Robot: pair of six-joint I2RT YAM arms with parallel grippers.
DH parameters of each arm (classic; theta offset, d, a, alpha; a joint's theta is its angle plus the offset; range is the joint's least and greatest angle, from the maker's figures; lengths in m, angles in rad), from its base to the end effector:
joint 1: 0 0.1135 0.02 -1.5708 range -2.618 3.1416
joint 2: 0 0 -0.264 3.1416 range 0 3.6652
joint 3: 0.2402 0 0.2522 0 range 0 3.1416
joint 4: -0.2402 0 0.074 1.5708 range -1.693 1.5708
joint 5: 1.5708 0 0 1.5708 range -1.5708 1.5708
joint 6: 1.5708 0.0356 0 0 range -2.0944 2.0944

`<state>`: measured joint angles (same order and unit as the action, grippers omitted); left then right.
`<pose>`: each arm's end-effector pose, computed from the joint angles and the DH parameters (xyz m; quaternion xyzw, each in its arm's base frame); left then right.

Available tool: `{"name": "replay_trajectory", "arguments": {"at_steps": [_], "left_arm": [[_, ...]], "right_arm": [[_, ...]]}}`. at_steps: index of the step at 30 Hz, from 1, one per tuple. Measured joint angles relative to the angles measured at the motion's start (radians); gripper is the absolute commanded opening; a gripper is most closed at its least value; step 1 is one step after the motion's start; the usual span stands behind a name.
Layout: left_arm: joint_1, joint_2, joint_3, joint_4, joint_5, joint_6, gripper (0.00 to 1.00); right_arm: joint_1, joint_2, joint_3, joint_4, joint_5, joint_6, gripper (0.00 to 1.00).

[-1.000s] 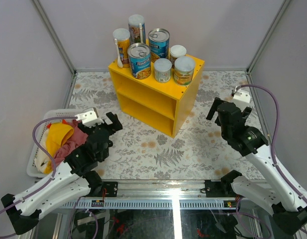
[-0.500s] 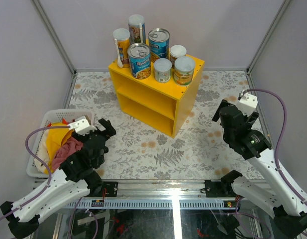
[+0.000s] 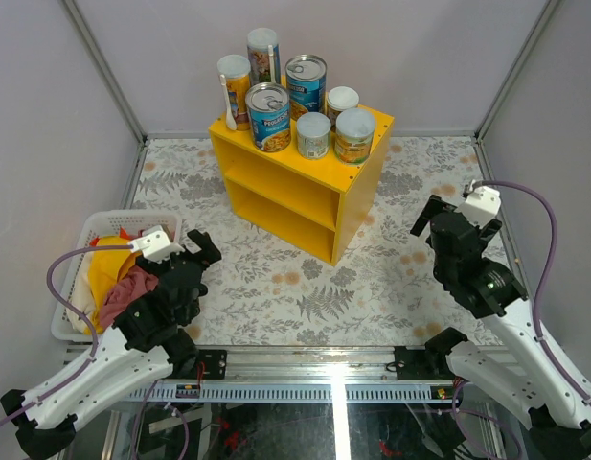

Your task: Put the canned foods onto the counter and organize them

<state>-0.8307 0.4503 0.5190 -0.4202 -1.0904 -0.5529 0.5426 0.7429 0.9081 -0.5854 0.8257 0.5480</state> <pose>0.0958 -0.0581 0.2739 -0.1970 0.7353 0.0151 0.6482 0.1393 0.0535 0.3515 0.2204 0.7679 -0.0293 0.6007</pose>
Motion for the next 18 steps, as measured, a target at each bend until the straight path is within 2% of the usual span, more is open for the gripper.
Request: {"name": "replay_trajectory", "arguments": {"at_steps": [18], "left_arm": [[0.000, -0.019, -0.002, -0.031, -0.002, -0.032, 1.00]], "right_arm": [[0.000, -0.028, -0.030, 0.058, 0.000, -0.045, 1.00]]}}
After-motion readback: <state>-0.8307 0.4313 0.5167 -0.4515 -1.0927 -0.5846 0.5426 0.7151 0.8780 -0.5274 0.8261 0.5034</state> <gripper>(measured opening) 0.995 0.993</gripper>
